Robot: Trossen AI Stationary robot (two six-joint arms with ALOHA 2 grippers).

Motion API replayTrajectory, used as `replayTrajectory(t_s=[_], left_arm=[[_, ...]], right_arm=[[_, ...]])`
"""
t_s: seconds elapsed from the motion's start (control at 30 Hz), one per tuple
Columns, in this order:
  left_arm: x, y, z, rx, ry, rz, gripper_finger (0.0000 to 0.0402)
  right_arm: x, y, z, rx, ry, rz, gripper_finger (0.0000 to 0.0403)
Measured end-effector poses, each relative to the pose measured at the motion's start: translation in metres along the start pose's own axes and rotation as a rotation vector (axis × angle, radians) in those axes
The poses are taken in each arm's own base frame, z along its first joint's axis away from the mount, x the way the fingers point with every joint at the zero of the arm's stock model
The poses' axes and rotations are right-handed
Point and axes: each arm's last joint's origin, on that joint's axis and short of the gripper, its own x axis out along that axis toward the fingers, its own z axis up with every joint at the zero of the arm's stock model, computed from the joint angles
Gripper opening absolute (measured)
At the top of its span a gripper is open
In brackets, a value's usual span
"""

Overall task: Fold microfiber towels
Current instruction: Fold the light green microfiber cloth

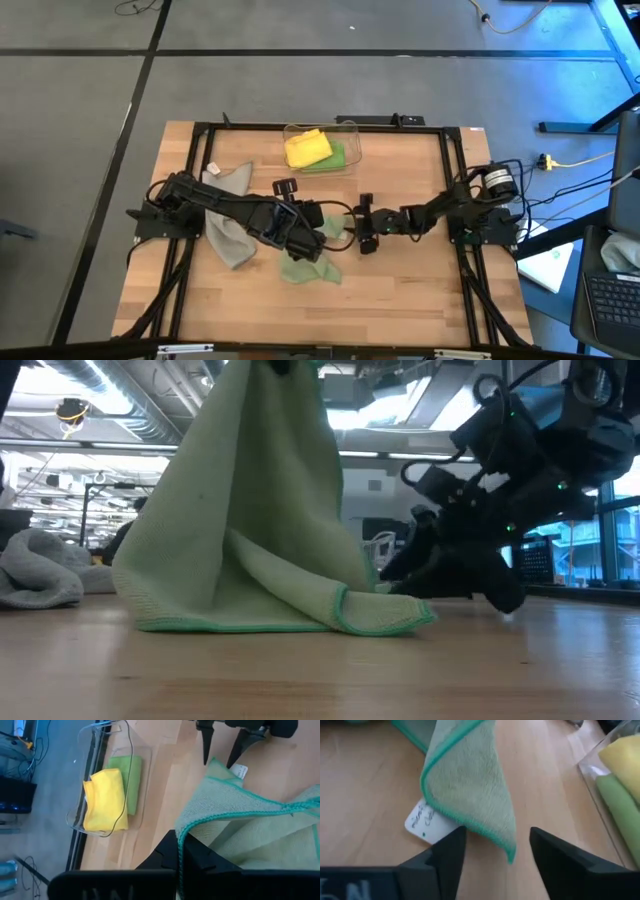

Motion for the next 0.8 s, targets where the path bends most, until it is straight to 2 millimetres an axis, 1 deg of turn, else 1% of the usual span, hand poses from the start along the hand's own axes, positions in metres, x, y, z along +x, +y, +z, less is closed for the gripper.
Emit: replayTrajectory(t_s=[0.2, 0.3, 0.43, 0.6, 0.7, 0.8], left_arm=[[-0.002, -0.001, -0.001, 0.005, -0.012, 0.013, 0.0001], [-0.002, -0.001, -0.001, 0.005, -0.012, 0.013, 0.0001], [-0.002, -0.001, -0.001, 0.005, -0.012, 0.013, 0.0001], [-0.003, -0.003, -0.001, -0.001, -0.014, 0.011, 0.0002], [-0.006, -0.007, -0.004, -0.002, -0.021, 0.001, 0.0001], [-0.014, -0.017, -0.009, 0.004, -0.027, -0.03, 0.0002]], right_arm=[[0.002, 0.0, 0.0, -0.047, 0.003, -0.013, 0.0127], [0.003, 0.0, 0.001, -0.078, 0.0, -0.017, 0.009], [0.004, 0.0, 0.005, -0.111, -0.007, -0.017, 0.0061], [0.003, 0.005, 0.012, -0.078, -0.035, 0.002, 0.0012], [-0.007, 0.011, 0.021, -0.062, -0.065, 0.017, 0.0012], [-0.024, 0.015, 0.034, -0.06, -0.062, -0.056, 0.0013]])
